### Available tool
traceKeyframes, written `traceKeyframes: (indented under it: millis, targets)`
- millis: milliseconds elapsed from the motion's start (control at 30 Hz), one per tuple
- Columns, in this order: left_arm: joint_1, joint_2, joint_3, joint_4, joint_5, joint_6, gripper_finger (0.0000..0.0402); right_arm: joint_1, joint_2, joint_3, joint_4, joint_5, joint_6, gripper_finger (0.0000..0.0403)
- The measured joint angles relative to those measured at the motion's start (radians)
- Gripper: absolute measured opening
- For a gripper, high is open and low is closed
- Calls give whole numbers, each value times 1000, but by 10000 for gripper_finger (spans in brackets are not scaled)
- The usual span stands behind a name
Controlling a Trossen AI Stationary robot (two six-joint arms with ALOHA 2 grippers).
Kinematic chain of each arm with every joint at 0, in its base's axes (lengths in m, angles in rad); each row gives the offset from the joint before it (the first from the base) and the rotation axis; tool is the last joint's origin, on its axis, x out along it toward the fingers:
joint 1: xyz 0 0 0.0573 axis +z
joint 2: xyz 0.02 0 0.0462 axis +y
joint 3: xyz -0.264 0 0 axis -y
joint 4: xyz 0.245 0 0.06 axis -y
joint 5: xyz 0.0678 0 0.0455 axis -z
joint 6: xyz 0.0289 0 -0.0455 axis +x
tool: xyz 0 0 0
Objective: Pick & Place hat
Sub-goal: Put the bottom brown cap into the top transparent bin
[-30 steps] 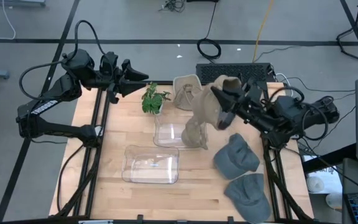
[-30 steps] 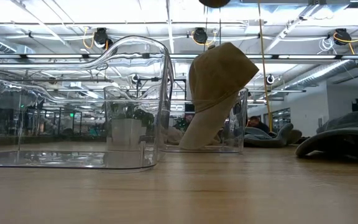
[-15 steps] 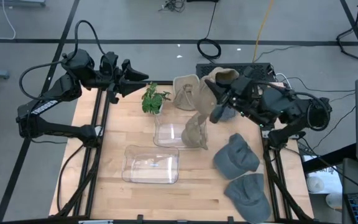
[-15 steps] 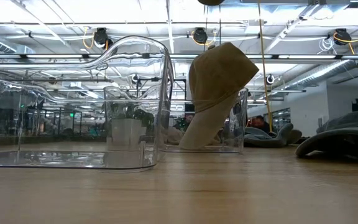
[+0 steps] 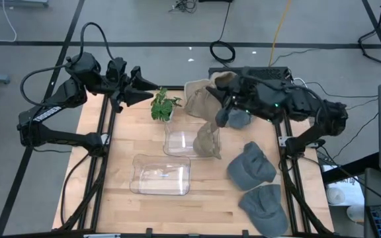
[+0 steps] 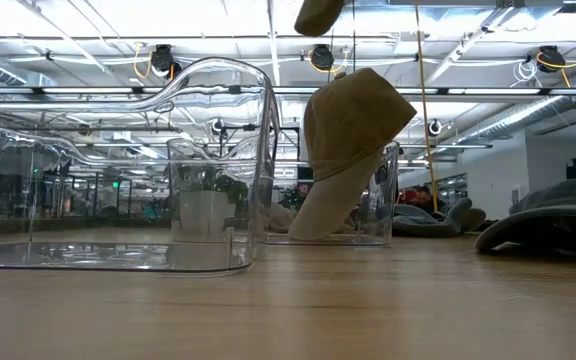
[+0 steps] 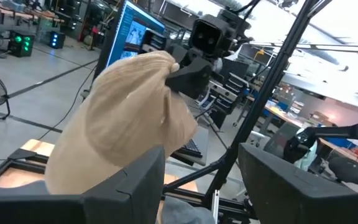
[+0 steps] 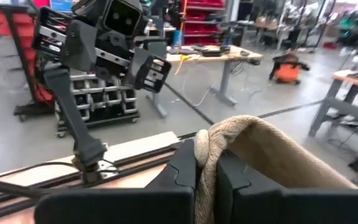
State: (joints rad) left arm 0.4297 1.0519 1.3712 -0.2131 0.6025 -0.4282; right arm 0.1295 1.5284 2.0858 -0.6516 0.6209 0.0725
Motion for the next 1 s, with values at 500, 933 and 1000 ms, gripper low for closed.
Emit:
traceKeyframes:
  millis: [500,933,1000]
  targets:
    - [0,0,0,1,1,2,214,-37,137,-2,-70,-79,119,5]
    - [0,0,0,1,2,-4,214,-17,244,-3,-184,-9,370,5]
    - [0,0,0,1,2,-5,214,-10,256,-3,-190,7,398,5]
